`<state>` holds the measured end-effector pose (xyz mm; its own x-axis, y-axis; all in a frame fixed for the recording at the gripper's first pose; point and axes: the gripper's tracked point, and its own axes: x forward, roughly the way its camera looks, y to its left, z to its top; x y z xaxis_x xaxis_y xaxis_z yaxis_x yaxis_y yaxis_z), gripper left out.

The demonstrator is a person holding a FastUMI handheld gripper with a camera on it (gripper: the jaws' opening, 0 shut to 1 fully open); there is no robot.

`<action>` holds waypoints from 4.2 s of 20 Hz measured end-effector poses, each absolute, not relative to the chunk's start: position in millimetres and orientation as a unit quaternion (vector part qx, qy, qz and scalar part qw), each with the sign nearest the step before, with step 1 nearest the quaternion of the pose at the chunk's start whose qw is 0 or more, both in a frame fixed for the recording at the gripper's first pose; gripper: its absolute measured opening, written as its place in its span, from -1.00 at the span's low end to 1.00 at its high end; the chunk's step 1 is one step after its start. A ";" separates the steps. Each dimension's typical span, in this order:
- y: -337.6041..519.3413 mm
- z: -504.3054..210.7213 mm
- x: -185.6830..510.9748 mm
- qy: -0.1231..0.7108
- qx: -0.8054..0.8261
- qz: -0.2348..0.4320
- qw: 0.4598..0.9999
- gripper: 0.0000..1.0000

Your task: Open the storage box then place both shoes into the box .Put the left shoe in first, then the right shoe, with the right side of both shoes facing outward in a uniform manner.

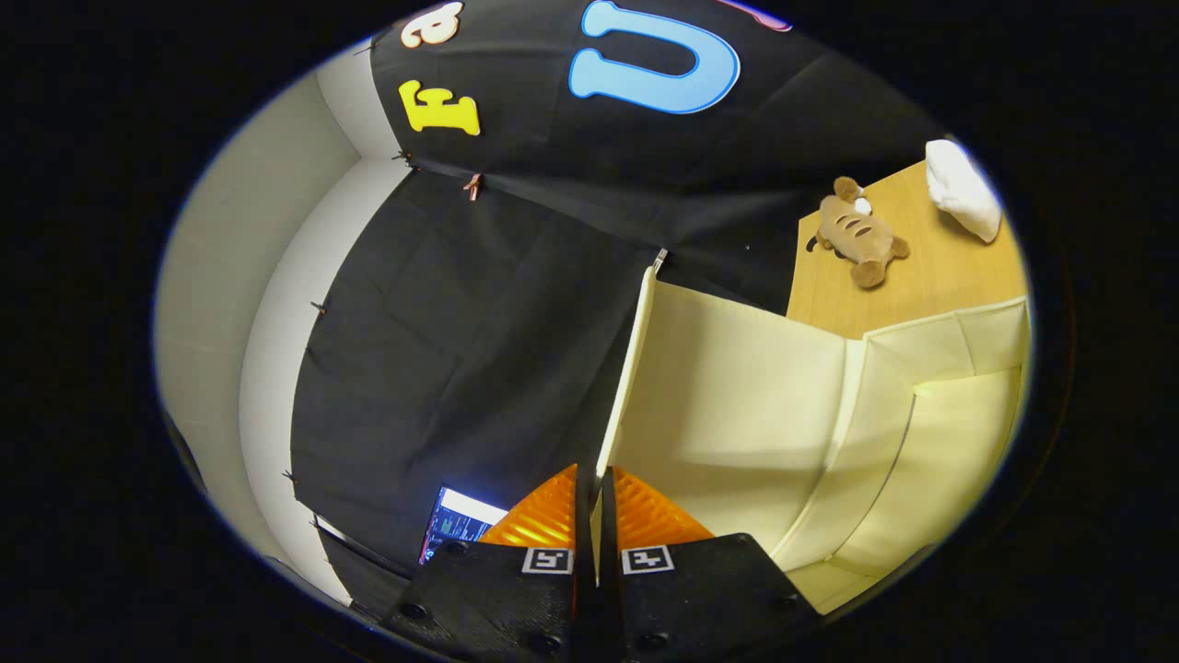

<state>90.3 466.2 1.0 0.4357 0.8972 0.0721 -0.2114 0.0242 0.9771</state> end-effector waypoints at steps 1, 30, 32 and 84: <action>474.8 -1.3 90.1 0.313 0.547 0.429 0.647 -0.90; 237.8 -58.5 57.2 0.206 0.257 0.213 0.920 0.95; 195.2 -74.2 44.9 0.210 0.237 0.170 0.933 0.95; 262.5 -122.8 90.0 0.360 0.221 0.003 0.907 -0.90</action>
